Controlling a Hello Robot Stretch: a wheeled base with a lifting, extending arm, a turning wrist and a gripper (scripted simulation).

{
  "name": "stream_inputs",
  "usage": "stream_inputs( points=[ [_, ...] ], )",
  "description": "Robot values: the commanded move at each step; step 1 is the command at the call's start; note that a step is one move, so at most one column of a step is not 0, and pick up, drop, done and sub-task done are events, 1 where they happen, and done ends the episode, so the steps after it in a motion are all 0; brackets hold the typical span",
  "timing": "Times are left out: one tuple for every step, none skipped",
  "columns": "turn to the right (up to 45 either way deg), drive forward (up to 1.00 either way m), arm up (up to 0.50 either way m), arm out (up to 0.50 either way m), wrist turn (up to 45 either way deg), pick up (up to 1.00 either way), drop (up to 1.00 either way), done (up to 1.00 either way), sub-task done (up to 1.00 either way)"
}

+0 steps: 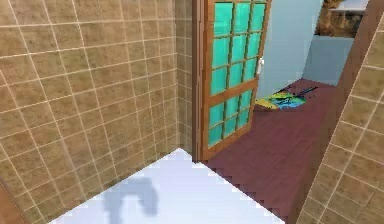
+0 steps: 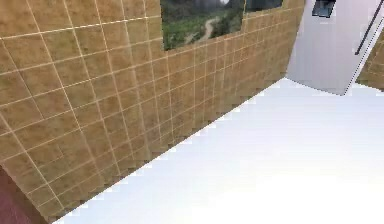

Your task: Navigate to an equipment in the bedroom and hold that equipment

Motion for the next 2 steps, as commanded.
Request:
stream_inputs(
  points=[
    [0.0,1.00,0.00,0.00,0.0,0.00,0.00,0.00,0.00],
    [24.0,0.00,0.00,0.00,0.0,0.00,0.00,0.00,0.00]
  ],
)
